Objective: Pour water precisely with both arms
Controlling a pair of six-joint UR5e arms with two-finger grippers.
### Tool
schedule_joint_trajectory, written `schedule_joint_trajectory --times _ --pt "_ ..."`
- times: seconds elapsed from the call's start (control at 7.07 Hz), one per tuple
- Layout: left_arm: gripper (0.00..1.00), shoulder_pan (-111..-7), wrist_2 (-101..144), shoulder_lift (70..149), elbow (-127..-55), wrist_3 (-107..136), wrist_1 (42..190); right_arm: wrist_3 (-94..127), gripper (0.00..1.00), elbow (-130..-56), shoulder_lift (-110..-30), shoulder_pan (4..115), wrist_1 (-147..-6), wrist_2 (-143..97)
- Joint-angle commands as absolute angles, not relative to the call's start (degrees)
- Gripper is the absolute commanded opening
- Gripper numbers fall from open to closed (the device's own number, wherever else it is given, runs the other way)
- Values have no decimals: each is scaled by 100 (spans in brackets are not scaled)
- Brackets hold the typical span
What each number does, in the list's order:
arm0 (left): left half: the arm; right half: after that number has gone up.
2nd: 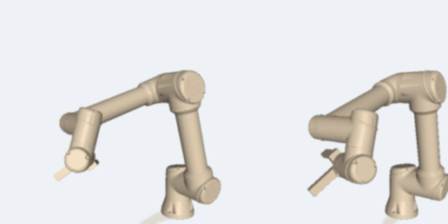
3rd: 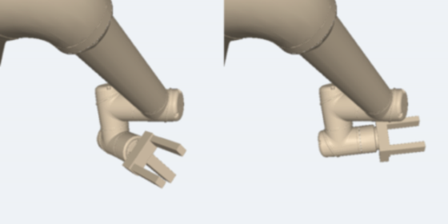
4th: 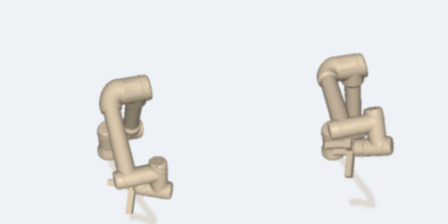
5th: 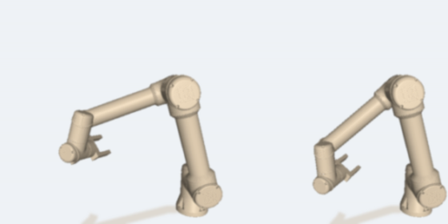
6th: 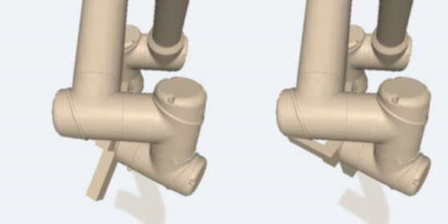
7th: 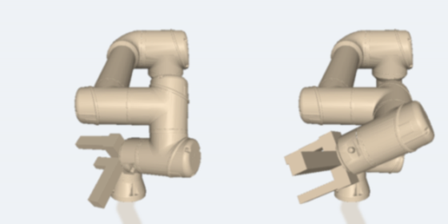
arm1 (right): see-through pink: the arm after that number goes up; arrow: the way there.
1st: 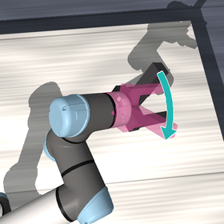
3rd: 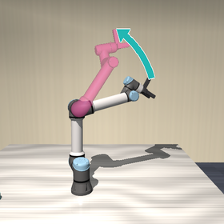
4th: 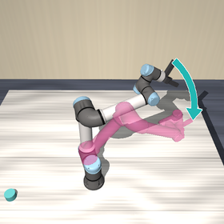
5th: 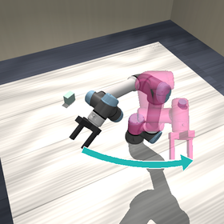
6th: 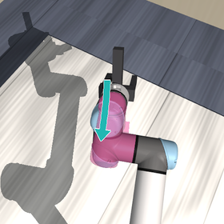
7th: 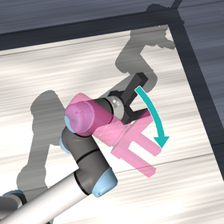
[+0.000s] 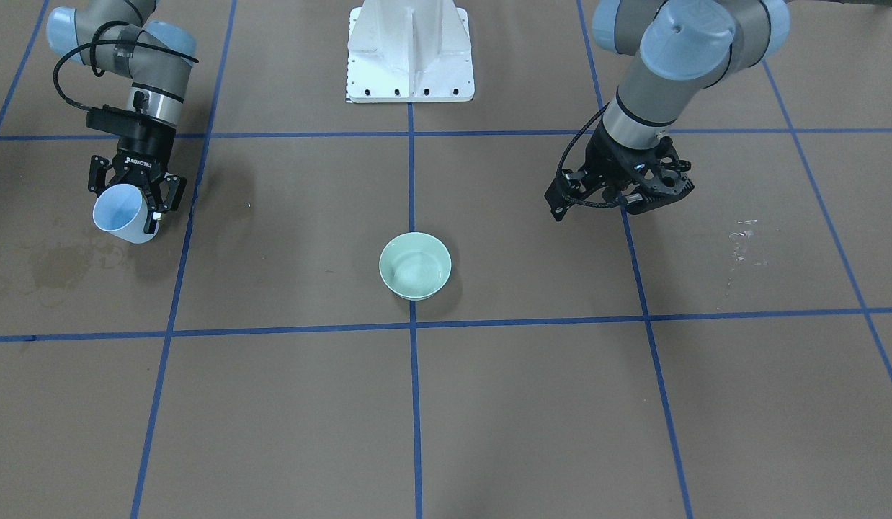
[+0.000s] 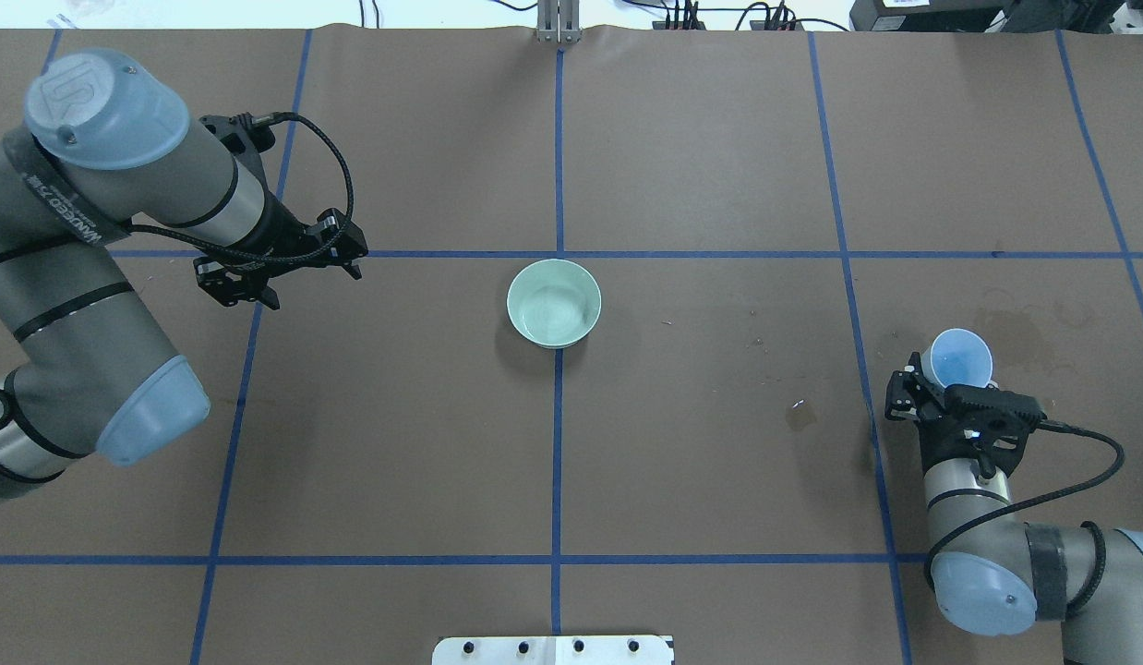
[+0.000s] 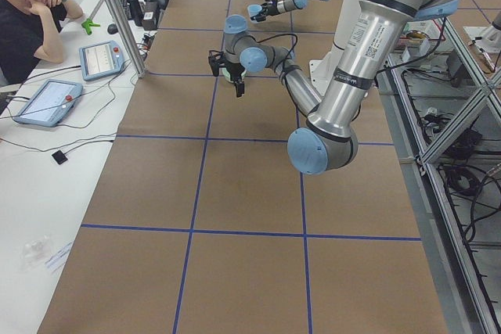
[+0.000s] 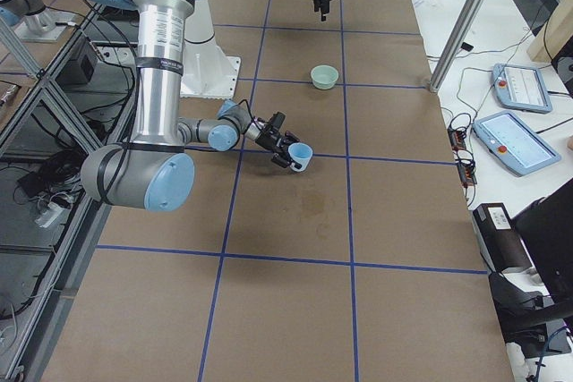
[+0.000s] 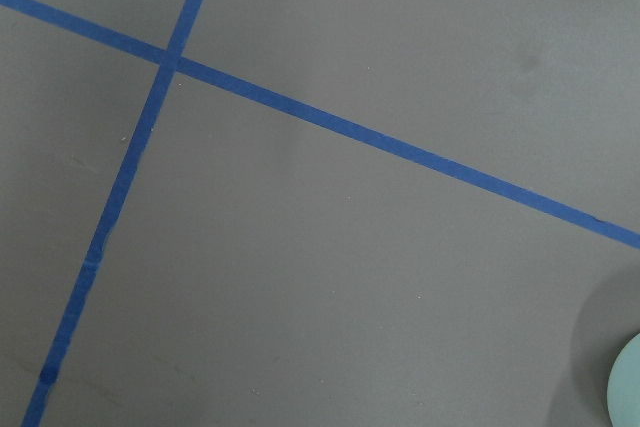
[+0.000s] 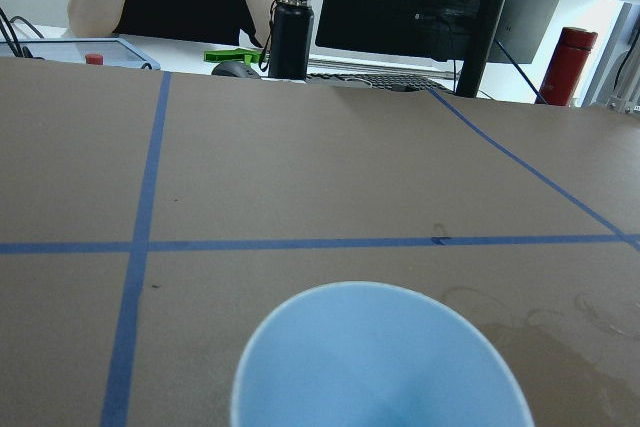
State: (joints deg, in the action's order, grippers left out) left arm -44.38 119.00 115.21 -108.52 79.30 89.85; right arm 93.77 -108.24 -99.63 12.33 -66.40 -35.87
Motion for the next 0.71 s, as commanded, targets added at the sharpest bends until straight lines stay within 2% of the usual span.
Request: schedule_joint_trajectory --times 0.0,0.14,0.57 --pt "100 -4438 11900 11522 -10854 7919 8991 7810 0 -10776 -10054 1782 -5145 -3788" --pt "100 -4438 11909 11514 -10863 7910 8983 7387 0 -10828 -10020 2080 -5037 -4310" --pt "100 -4447 11909 11505 -10863 7893 9053 4299 0 -10811 -9863 2704 -2924 -5471"
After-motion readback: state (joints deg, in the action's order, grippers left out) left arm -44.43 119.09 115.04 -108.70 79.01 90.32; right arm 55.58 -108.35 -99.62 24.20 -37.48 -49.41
